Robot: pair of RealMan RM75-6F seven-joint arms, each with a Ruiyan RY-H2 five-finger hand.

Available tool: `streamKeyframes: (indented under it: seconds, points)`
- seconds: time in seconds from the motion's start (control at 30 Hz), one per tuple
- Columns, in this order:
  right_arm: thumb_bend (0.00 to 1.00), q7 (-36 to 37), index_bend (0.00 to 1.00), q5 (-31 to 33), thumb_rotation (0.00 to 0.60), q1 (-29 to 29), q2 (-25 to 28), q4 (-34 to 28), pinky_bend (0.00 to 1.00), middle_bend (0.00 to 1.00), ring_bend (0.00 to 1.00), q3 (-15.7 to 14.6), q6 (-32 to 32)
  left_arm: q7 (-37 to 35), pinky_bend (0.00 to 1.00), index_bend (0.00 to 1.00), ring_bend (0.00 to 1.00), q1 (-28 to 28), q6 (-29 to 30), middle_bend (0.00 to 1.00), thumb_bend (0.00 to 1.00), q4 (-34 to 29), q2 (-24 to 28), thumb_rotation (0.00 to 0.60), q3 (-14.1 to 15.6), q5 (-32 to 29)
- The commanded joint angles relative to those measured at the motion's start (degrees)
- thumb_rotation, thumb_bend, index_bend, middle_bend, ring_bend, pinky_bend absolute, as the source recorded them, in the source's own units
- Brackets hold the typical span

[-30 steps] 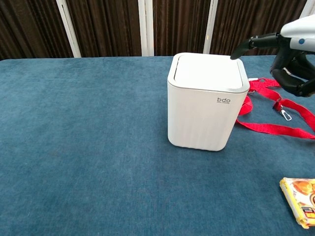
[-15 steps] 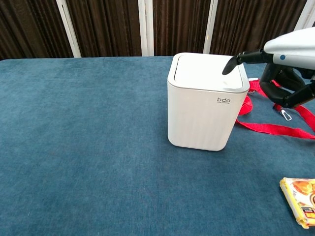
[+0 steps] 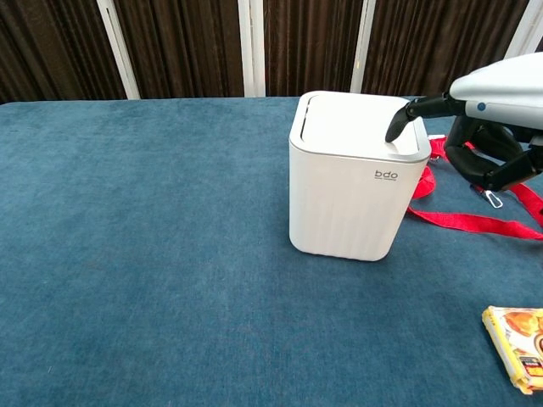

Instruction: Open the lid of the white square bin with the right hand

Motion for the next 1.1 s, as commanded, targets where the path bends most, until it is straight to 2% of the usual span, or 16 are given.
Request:
streamKeyframes:
  seconds: [0.03,0.2,0.3,0.37,0.43,0.47,0.53,0.6,0.67,0.8,0.87,1.03,1.1]
  points:
    - [0.72,-0.38,0.43,0.25,0.600,0.26,-0.08,-0.02,0.68,0.79,0.76,-0.21,0.05,0.01,0.00,0.07,0.00,0.00,-0.02,0.00,0.05,0.00,0.00,0.600,-0.01,-0.02]
    - [0.72,-0.06,0.42,0.27,0.600,0.45,0.08,-0.53,0.68,0.79,0.76,-0.19,0.61,0.00,0.00,0.07,0.00,0.02,0.01,0.00,0.05,0.03,0.00,0.600,-0.06,-0.09]
    - [0.72,2.40,0.35,0.04,0.600,-0.14,0.82,-1.25,0.68,0.79,0.75,0.72,2.28,0.05,0.00,0.07,0.00,-0.02,-0.10,0.00,0.05,0.01,-0.04,0.600,-0.10,-0.19]
    - [0.71,5.02,0.29,-0.30,0.600,-0.95,1.45,-1.64,0.66,0.78,0.71,1.49,3.88,-0.01,0.00,0.07,0.00,0.02,-0.04,0.00,0.05,0.03,0.00,0.600,-0.13,-0.24]
    - [0.66,8.48,0.24,-0.60,0.600,-2.16,2.30,-1.90,0.57,0.70,0.62,2.46,6.03,-0.10,0.00,0.07,0.00,0.05,-0.01,0.00,0.05,0.02,0.02,0.600,-0.13,-0.24]
    - [0.64,10.15,0.23,-0.79,0.600,-2.89,2.80,-1.89,0.54,0.66,0.59,2.86,7.24,-0.13,0.00,0.07,0.00,0.06,0.01,0.00,0.05,0.03,0.03,0.600,-0.13,-0.23]
    - [0.59,13.73,0.22,-1.07,0.600,-4.74,4.17,-1.46,0.40,0.51,0.49,3.47,9.93,-0.13,0.00,0.07,0.00,0.07,0.01,0.00,0.05,0.01,0.02,0.600,-0.13,-0.21]
    - [0.55,16.06,0.22,-1.06,0.600,-6.01,5.12,-0.99,0.26,0.40,0.40,3.73,11.55,-0.08,0.00,0.07,0.00,0.06,0.01,0.00,0.05,0.02,-0.01,0.600,-0.12,-0.17]
    - [0.53,18.14,0.22,-0.46,0.600,-7.55,6.11,-0.37,0.20,0.33,0.35,3.99,13.54,0.01,0.00,0.07,0.00,0.05,-0.03,0.00,0.05,-0.04,-0.02,0.600,-0.09,-0.12]
    - [0.48,22.26,0.20,-0.79,0.600,-10.81,7.08,1.73,0.15,0.18,0.21,3.44,17.06,0.35,0.00,0.07,0.00,0.02,-0.04,0.00,0.05,-0.09,-0.17,0.600,-0.08,-0.03]
    - [0.47,23.71,0.19,-1.61,0.600,-12.14,7.28,2.81,0.14,0.14,0.17,2.64,18.04,0.53,0.00,0.07,0.00,0.00,-0.10,0.00,0.05,-0.12,-0.21,0.600,-0.04,0.03]
    - [0.41,26.17,0.17,-6.40,0.600,-16.34,6.38,6.73,0.12,0.10,0.13,-0.73,22.02,1.01,0.00,0.07,0.00,0.03,0.07,0.00,0.05,-0.04,-0.25,0.600,0.03,0.35]
    - [0.38,25.91,0.17,-9.04,0.600,-18.69,4.70,9.75,0.11,0.10,0.13,-2.14,25.56,1.33,0.00,0.07,0.00,-0.02,-0.51,0.00,0.05,0.18,0.14,0.600,0.45,0.51]
